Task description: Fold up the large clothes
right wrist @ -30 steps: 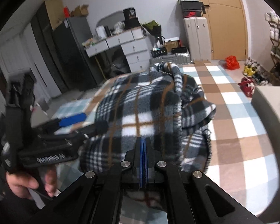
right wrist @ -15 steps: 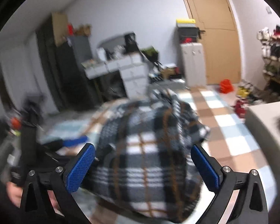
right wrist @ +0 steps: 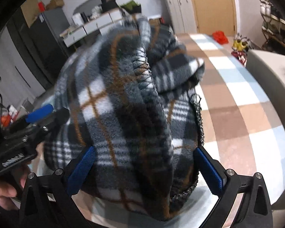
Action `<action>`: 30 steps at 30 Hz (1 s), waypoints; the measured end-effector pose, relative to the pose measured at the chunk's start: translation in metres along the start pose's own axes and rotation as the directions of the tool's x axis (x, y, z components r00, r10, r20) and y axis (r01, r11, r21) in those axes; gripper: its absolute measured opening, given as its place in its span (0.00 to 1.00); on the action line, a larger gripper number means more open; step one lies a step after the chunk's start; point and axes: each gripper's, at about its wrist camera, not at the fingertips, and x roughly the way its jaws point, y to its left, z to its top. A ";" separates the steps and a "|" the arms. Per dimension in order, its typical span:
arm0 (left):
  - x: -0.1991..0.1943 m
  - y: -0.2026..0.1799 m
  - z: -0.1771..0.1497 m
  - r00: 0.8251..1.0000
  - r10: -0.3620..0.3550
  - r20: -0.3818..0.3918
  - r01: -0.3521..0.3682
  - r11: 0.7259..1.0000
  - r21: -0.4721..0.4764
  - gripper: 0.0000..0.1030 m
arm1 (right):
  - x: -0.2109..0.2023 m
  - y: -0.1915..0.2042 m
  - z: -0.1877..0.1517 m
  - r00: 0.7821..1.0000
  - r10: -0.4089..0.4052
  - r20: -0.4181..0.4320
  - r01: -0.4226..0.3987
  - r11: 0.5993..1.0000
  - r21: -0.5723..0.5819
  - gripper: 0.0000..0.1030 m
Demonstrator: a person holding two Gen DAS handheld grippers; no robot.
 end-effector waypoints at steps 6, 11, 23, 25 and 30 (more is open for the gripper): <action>0.001 -0.001 -0.002 1.000 0.000 -0.008 0.000 1.000 -0.002 0.80 | 0.007 0.005 0.004 0.999 -0.047 0.004 0.047 0.998 -0.049 0.99; -0.003 0.003 -0.001 1.000 -0.020 0.001 0.020 0.999 -0.025 0.80 | -0.004 0.012 -0.001 0.998 -0.046 0.048 0.049 0.998 -0.048 1.00; -0.027 0.016 0.041 0.995 0.002 0.098 -0.002 1.000 0.009 0.80 | -0.087 0.070 -0.028 0.905 -0.072 0.419 0.193 0.948 -0.254 1.00; -0.021 0.015 0.055 0.993 0.052 0.102 -0.059 0.996 0.063 0.80 | -0.097 0.080 -0.032 0.887 -0.012 0.462 0.177 0.932 -0.316 1.00; 0.011 0.014 0.082 1.000 0.004 -0.009 -0.002 0.989 0.145 0.80 | -0.083 0.102 -0.042 0.916 0.042 0.398 0.150 0.886 -0.439 1.00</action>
